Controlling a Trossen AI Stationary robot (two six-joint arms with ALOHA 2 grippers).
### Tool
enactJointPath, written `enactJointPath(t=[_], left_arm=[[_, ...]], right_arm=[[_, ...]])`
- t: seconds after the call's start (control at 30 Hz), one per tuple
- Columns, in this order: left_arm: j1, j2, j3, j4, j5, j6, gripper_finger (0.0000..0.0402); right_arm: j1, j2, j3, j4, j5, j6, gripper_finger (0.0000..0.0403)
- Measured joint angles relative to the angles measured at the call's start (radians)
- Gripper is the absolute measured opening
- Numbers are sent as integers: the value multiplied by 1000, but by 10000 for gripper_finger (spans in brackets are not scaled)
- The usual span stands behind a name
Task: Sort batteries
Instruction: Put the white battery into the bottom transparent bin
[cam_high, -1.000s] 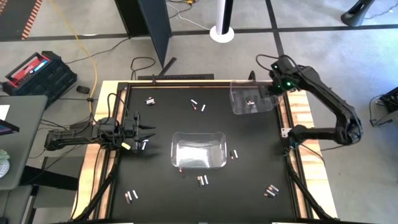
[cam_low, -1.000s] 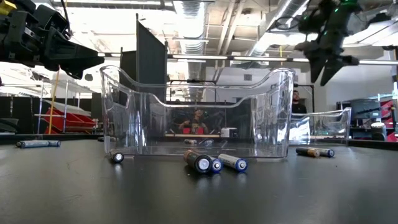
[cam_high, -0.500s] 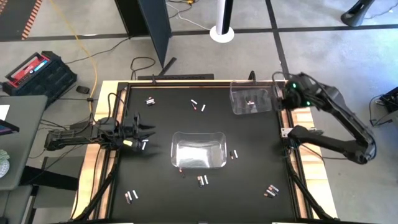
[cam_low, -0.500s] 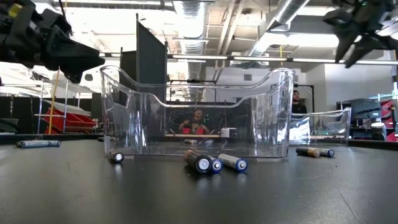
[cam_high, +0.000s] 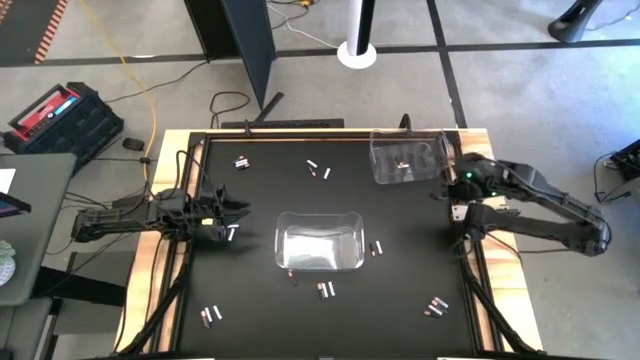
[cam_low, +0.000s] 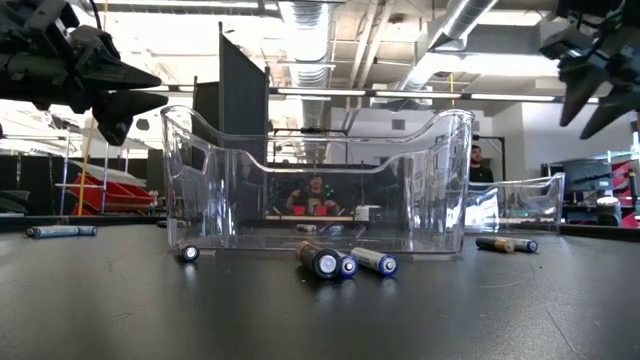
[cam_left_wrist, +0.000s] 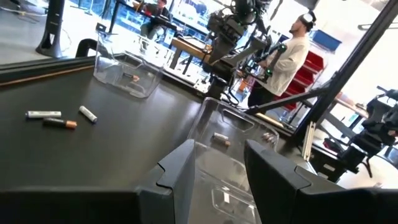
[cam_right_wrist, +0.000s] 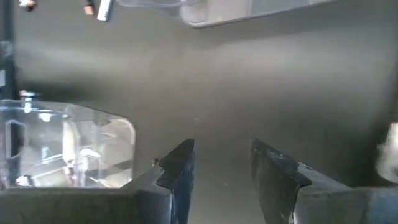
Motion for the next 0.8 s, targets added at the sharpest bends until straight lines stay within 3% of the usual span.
enactJointPath(t=[0.3,0.8], left_arm=[[0,0,1,2,-42,55,132],[0,0,2,2,-46,-5,132]], right_arm=[[283,165,-34,169,117,137,168],[598,665,31,373,132,298,168]])
